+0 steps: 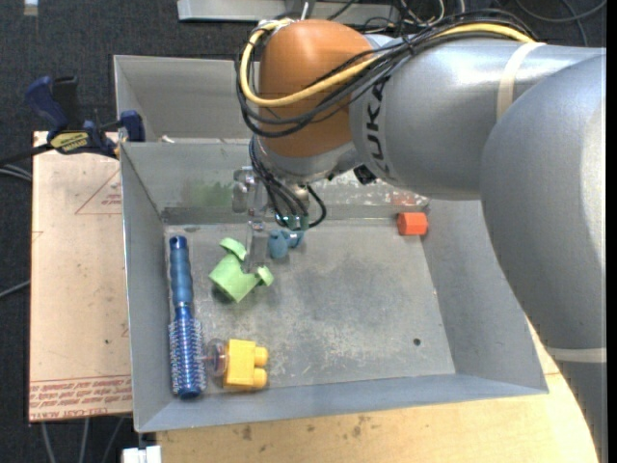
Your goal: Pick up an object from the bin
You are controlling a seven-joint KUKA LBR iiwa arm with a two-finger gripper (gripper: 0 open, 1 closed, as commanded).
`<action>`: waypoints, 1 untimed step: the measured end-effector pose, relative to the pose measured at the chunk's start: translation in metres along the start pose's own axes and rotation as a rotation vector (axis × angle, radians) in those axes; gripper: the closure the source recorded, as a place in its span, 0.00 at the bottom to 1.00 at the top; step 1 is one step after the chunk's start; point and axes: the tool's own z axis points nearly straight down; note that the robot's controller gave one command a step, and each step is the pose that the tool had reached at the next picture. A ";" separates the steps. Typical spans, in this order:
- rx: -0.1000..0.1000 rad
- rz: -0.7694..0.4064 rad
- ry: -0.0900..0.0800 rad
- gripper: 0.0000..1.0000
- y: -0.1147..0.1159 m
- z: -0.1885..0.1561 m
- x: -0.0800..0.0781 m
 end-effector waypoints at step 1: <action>0.000 0.041 -0.002 0.00 -0.031 0.124 0.027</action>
Offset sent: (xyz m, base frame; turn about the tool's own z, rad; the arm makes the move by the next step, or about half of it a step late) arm -0.0263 -0.0312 -0.1194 0.0387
